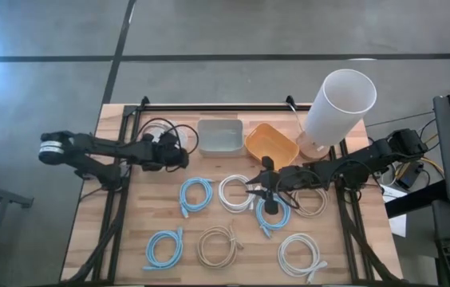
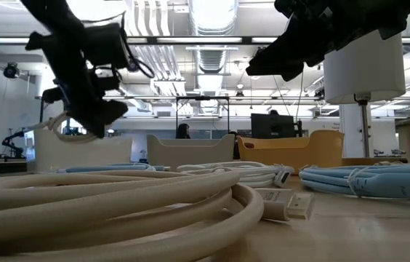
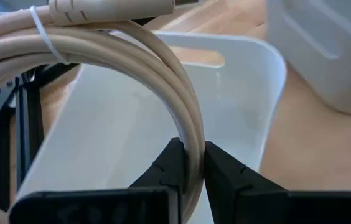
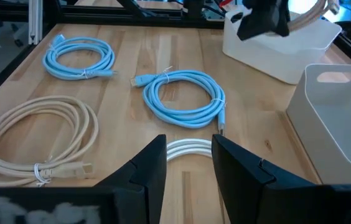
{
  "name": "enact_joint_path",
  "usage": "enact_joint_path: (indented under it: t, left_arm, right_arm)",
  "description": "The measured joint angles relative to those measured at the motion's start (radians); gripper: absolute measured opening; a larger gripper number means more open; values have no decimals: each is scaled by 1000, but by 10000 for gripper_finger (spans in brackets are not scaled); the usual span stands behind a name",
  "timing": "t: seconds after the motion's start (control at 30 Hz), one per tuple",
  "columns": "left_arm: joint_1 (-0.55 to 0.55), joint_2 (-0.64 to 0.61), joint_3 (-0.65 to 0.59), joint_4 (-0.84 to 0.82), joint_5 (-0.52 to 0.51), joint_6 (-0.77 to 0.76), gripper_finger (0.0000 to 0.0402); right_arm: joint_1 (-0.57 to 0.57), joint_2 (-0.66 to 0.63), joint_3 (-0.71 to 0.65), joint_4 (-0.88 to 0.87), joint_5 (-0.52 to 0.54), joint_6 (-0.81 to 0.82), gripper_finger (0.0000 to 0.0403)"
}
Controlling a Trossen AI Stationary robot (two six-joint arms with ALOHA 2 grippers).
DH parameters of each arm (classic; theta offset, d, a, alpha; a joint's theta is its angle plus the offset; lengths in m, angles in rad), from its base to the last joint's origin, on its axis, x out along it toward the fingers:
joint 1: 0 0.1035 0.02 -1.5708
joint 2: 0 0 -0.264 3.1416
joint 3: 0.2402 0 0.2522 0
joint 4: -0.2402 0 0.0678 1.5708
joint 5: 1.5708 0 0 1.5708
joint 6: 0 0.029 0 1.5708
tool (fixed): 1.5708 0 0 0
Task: Sort HDMI cables
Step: Put the top left brown HDMI cable into the white bin
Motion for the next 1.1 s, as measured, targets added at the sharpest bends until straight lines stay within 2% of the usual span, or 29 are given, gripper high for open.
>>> enact_joint_path:
  t: [0.17, 0.47, 0.83, 0.93, 1.1]
  left_arm:
    - [31, 0, -50, 46, 16, 1, 51]
    - [73, 0, -58, 51, 21, 29, 53]
    - [146, 40, -59, 51, 134, 75, 55]
    - [154, 64, -58, 56, 139, 94, 70]
    - [158, 93, -58, 60, 118, 97, 117]
  right_arm:
    - [0, 0, 0, 0, 0, 0, 127]
    - [0, 0, 0, 0, 0, 0, 116]
    - [0, 0, -9, 0, 0, 0, 120]
    - [0, 0, -11, 0, 0, 0, 115]
    - [0, 0, -12, 0, 0, 0, 109]
